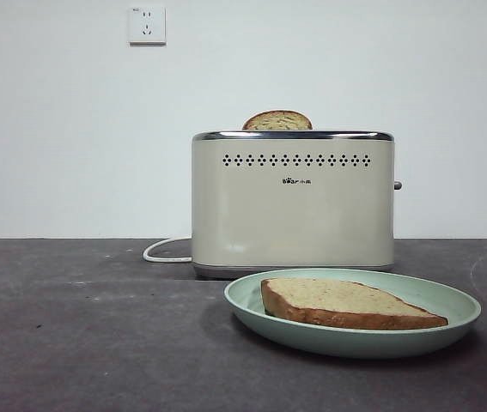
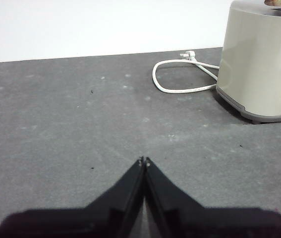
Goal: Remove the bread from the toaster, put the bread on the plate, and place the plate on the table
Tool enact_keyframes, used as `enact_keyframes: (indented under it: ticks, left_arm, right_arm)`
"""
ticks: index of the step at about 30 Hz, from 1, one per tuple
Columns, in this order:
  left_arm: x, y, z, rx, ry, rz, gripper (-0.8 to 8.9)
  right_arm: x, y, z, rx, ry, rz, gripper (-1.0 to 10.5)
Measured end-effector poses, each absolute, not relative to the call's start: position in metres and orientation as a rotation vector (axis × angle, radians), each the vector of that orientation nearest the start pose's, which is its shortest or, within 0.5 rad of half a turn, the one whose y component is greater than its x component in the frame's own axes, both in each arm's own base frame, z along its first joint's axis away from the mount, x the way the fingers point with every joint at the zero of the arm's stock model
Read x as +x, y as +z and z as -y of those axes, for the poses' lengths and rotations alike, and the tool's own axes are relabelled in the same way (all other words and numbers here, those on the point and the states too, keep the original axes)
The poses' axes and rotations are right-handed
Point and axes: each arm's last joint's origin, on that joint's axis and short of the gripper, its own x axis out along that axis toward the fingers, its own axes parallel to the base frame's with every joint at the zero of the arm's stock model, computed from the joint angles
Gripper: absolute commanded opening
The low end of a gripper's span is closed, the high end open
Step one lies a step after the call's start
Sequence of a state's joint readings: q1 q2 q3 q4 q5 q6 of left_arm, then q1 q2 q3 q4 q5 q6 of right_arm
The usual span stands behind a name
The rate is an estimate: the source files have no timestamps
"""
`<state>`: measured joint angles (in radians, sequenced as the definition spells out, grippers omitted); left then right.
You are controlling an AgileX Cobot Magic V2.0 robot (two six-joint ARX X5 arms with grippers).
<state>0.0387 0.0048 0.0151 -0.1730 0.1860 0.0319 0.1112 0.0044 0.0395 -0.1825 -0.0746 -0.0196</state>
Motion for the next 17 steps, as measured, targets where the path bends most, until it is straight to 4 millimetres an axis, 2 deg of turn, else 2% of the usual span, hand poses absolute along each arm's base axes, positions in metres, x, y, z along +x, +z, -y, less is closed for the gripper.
enact_keyframes:
  ticks: [3,17]
  left_arm:
    - [0.0954,0.1517,0.0017,0.013,-0.150,-0.159,-0.04]
    - [0.0955,0.1518,0.0017,0.013,-0.149,-0.159,-0.04]
  right_arm:
    - [0.0946,0.1530,-0.0126,-0.001,0.181,-0.164,0.0]
    - [0.0946,0.1531,-0.0126,0.013,0.180,-0.162,0.0]
